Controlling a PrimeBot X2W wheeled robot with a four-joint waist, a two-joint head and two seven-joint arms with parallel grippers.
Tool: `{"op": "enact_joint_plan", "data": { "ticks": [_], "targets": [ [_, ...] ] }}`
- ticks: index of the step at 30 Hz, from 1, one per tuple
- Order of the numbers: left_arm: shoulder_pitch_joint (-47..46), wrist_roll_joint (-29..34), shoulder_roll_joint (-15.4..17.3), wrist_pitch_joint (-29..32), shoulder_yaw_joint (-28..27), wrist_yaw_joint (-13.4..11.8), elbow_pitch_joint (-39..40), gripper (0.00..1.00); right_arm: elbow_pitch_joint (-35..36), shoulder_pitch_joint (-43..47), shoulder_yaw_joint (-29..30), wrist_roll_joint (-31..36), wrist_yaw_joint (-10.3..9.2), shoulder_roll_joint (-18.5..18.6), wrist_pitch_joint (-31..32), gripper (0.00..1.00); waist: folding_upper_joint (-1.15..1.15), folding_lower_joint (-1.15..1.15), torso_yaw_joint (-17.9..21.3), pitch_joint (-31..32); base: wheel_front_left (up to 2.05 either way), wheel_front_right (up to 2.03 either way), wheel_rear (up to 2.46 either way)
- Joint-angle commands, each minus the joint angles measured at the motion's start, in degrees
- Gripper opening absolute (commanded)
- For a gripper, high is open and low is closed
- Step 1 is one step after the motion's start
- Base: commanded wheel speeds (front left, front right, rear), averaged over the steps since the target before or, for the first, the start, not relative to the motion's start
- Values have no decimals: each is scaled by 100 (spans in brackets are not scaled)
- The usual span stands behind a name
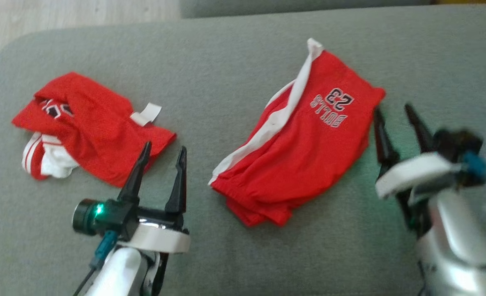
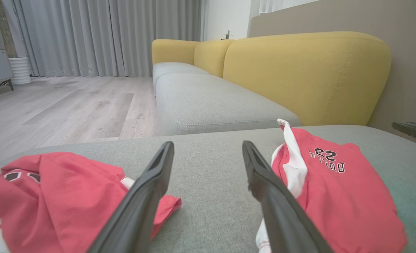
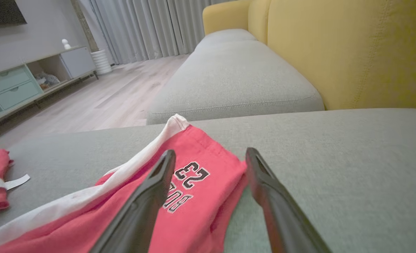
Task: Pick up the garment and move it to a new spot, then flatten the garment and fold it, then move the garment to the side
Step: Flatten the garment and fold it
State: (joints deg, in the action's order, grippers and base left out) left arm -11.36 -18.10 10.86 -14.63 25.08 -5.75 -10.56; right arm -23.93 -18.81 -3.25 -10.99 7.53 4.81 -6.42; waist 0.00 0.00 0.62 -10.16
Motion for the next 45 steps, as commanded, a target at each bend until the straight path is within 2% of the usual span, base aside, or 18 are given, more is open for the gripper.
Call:
{"op": "enact_joint_plan", "data": {
  "ticks": [1, 10, 12, 16, 22, 24, 28, 35, 41, 45],
  "targets": [
    [-269, 61, -7, -37, -301, 39, 142, 100, 70, -413, -53, 15, -4, 127, 157, 100, 0, 0, -207, -202, 0, 0, 0],
    [-490, 355, -393, -37, -456, 390, -22, 100, -1542, -1880, 199, 14, -4, 789, 1482, 100, 0, 0, -732, -640, 0, 0, 0],
    [-528, 405, -457, -37, -490, 452, -43, 100, -1893, -2036, -24, 143, -4, 984, 1681, 100, 0, 0, -817, -695, 0, 0, 0],
    [-571, 494, -550, -37, -573, 549, -76, 100, -2432, -2255, -365, -74, -4, 1146, 1933, 100, 0, 0, -919, -768, 0, 0, 0],
    [-584, 582, -622, -37, -704, 635, -104, 100, -2762, -2342, -1068, -645, -4, 1239, 2407, 100, 0, 0, -959, -796, 0, 0, 0],
    [-579, 614, -644, -37, -752, 659, -123, 100, -2732, -2328, -1363, -975, -4, 1290, 2610, 0, 0, 0, -950, -779, 0, 0, 0],
    [-540, 677, -678, -37, -847, 682, -161, 100, -2518, -2286, -1822, -1546, -4, 1478, 2747, 0, 0, 0, -854, -694, 0, 0, 0],
    [-508, 766, -721, -37, -962, 742, -180, 100, -2388, -2430, -1962, -2001, -4, 1780, 2098, 0, 0, 0, -628, -552, 0, 0, 0],
    [-412, 804, -748, -37, -1062, 766, -184, 100, -2830, -2518, -1353, -2087, -4, 1930, 1205, 0, 0, 0, -443, -389, 0, 0, 0],
    [-312, 822, -762, -37, -1121, 777, -196, 100, -3516, -2461, -574, -2009, -4, 2059, 653, 0, 0, 0, -346, -247, 0, 0, 0]
  ]
}}
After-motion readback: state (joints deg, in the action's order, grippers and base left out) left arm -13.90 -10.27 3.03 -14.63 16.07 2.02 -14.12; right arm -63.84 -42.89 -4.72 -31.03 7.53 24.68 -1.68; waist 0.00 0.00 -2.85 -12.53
